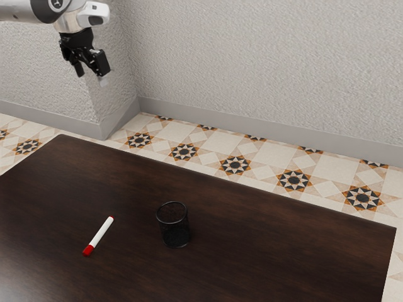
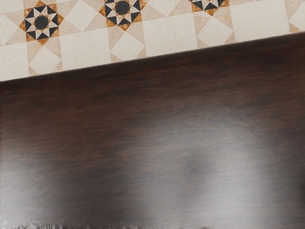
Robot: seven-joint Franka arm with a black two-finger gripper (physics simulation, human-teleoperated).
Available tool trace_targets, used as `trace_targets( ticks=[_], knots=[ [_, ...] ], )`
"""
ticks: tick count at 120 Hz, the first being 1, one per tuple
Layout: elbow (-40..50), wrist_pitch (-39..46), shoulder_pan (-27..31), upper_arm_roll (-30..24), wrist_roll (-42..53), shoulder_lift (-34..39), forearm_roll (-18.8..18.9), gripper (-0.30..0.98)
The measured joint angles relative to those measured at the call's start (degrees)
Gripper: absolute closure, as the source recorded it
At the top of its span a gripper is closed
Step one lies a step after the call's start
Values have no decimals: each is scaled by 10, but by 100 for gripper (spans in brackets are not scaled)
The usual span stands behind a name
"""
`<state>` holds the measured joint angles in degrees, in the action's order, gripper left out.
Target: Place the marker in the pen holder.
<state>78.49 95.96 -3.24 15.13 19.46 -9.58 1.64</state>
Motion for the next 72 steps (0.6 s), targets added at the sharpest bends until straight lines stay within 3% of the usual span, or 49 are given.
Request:
trace_targets(
  ticks=[30, 48, 58, 72],
  knots=[
    [2, -1, -1, -6, -1, -3, -13, 2],
    [10, -6, -8, -7, -1, -74, -15, 2],
    [74, -4, -12, -6, -1, -85, -15, 2],
    [210, 33, -20, 1, -1, -44, -15, 2]
  ],
)
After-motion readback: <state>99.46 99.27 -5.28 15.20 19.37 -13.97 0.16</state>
